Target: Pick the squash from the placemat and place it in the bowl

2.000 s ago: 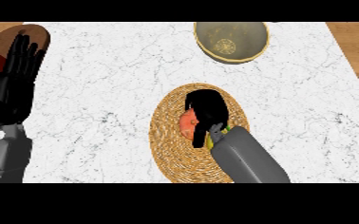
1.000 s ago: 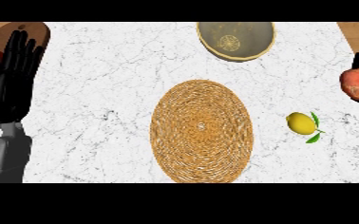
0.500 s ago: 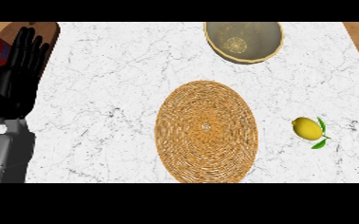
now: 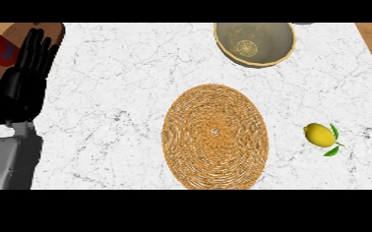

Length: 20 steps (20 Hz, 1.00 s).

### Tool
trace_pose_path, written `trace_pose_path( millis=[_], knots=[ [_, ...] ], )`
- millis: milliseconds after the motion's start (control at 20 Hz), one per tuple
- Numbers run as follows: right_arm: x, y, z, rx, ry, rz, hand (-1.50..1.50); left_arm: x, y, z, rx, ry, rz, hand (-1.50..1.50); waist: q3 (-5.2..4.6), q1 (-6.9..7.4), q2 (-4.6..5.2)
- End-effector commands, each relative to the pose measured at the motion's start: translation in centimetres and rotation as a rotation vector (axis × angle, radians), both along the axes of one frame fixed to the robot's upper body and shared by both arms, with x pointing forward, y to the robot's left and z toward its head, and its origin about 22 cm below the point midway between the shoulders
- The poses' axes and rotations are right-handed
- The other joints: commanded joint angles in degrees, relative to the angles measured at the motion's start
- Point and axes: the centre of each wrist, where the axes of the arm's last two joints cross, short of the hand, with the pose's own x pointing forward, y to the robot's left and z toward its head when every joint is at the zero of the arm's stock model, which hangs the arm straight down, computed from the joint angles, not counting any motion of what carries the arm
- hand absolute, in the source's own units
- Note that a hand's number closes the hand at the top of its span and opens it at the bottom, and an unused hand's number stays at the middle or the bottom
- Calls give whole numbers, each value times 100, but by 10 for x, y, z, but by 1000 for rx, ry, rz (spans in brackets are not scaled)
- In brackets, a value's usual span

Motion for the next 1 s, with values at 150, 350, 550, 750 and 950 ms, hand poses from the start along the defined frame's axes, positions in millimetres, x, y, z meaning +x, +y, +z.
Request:
trace_pose_path(
  millis=[150, 350, 550, 750, 950],
  knots=[
    [47, 59, 23, 91, 78, 162, 150, 1, 10, -7, -2, 14, 5, 0, -14, 1, 10],
    [62, 87, 36, 72, 123, 193, 150, 0, 14, -9, 4, 0, 20, 0, -14, -99, -20],
    [94, 148, 22, 16, 164, 234, 150, 0, 7, 0, 2, 11, 28, 0, -13, -91, -35],
    [108, 179, -4, -7, 238, 262, 150, 0, 7, 8, 1, 21, 27, 0, -11, -192, -66],
    [121, 218, -19, -3, 288, 289, 150, 1, 6, -6, 11, 1, 53, 0, -13, -203, -51]
  ],
)
